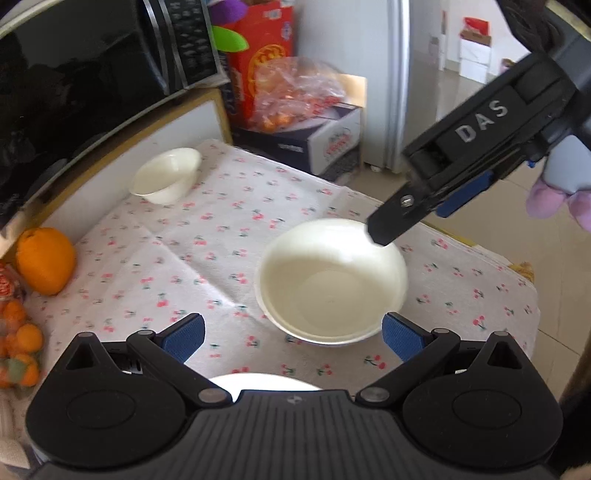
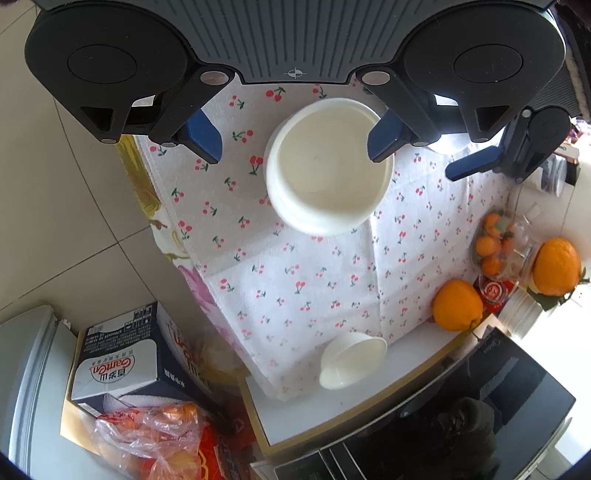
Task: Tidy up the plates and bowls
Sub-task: 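Move the right gripper toward the small cream bowl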
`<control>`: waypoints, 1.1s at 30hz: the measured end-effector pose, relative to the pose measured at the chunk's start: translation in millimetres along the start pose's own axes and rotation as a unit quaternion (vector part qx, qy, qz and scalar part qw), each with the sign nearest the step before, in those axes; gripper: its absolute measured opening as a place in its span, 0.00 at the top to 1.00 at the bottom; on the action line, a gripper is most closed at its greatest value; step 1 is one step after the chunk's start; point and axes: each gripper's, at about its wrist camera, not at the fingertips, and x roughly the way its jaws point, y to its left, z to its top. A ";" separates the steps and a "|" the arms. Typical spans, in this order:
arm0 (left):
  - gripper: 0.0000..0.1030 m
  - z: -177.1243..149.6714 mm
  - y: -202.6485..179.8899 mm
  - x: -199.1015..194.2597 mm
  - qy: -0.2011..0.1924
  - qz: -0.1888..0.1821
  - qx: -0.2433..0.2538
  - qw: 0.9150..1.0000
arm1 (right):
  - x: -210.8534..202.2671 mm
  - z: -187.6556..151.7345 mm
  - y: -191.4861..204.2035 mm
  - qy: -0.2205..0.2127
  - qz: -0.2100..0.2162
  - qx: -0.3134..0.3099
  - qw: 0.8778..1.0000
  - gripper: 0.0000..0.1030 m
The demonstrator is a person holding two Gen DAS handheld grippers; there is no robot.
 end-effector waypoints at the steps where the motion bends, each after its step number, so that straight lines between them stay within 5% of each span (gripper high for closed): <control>1: 0.01 1.8 2.0 -1.9 -0.001 0.008 -0.001 1.000 | -2.5 1.5 -1.3 -0.006 0.002 0.005 1.000 0.14; 19: 0.00 63.0 78.9 13.0 -0.014 0.105 -0.006 0.994 | 12.4 88.5 -11.2 -0.044 0.074 0.065 0.994 0.11; 33: 0.00 76.5 129.1 114.3 -0.044 0.086 0.035 0.995 | 110.6 168.4 -11.9 -0.031 0.143 0.051 0.988 0.10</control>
